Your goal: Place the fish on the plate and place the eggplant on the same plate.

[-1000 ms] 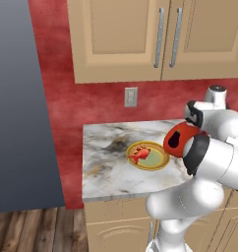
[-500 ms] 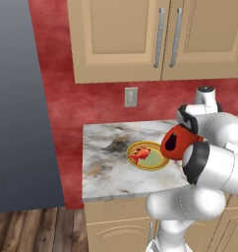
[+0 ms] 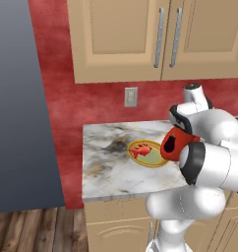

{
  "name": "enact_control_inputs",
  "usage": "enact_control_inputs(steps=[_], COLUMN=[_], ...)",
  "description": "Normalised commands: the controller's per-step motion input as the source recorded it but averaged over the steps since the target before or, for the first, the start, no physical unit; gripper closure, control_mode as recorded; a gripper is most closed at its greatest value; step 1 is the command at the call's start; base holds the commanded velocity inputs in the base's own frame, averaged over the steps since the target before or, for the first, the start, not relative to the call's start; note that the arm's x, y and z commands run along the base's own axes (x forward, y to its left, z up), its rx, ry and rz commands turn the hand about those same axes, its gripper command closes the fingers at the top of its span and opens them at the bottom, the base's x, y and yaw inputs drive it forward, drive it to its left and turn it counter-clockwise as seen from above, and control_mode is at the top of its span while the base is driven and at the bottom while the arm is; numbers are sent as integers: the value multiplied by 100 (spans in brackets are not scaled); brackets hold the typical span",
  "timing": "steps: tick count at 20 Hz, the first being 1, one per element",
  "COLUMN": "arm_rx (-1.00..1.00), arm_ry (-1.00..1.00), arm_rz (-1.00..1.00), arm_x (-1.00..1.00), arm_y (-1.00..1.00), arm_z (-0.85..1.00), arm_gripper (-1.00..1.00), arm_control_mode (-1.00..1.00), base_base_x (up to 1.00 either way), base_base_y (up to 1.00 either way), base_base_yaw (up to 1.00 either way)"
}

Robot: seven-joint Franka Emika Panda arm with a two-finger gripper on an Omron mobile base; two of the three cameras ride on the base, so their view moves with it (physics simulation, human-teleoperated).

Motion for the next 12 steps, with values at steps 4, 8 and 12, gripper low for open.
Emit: enact_control_inputs(steps=[4,8,12], arm_rx=[-11,-13,-12], arm_ry=[7,7,6], arm_rz=[0,0,0], arm_x=[12,9,4], arm_y=[18,20,18], arm_z=[19,26,25], arm_gripper=[100,100,100], arm_control_mode=[-100,-100,-100], base_base_x=[0,0,0], base_base_y=[0,0,0], base_base_yaw=[0,0,0])
